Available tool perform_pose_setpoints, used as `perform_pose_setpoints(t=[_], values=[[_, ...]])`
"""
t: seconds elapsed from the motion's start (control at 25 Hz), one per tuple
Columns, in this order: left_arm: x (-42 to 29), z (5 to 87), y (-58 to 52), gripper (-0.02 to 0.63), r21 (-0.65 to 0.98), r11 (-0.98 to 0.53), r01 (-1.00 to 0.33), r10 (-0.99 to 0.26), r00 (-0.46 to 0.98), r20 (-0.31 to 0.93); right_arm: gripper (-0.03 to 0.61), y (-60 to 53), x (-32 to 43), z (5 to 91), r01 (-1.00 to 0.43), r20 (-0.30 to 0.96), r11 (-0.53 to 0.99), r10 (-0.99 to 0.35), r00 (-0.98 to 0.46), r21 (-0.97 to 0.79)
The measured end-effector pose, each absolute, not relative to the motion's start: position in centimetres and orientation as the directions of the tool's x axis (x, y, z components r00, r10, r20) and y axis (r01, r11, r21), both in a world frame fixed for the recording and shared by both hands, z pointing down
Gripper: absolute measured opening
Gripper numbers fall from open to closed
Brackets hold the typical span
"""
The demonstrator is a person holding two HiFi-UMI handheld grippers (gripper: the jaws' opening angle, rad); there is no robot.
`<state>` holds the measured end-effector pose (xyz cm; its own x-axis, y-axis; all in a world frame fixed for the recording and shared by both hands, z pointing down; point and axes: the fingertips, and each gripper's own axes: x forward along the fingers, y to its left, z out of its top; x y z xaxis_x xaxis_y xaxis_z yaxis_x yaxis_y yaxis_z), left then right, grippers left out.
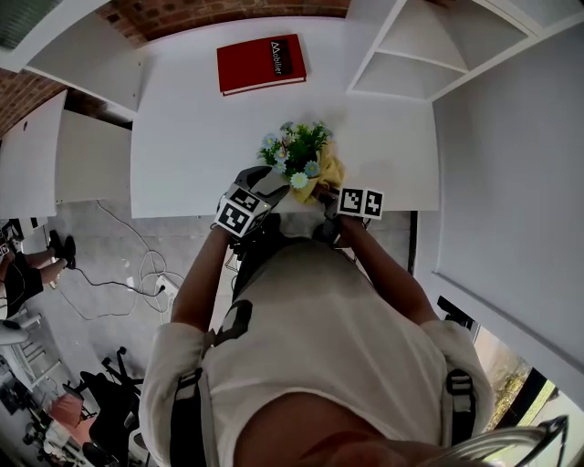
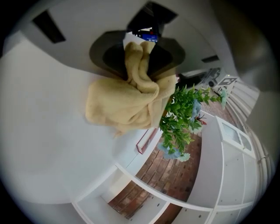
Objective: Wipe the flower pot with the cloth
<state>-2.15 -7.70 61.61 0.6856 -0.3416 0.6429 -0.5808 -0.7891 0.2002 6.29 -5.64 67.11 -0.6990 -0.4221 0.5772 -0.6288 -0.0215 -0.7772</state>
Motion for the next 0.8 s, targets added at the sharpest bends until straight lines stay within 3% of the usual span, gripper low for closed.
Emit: perform_pose_setpoints(t=[0.28,0.48,0.8], values=[[-1.1,62.3,-8.7,0.336,0.250,-0.854,-0.456,-0.189,0.721,0.667,0.130,-6.5,6.3,62.5,-0.555,0.469,0.074,-0.449,-0.761,-0.829],[-0.2,62.3,-9.5,0.347,0.233,-0.853,-0.468,-0.224,0.730,0.646,0.131,-6.7,5.2,61.6,-0.567,0.465,0.141,-0.430,-0.774,-0.812],[-0.5,62.4,-8.0,0.345,0.187,-0.824,-0.534,-0.291,0.683,0.669,0.130,-6.1,4.6,65.6,-0.644,0.565,0.105,-0.388,-0.728,-0.758]])
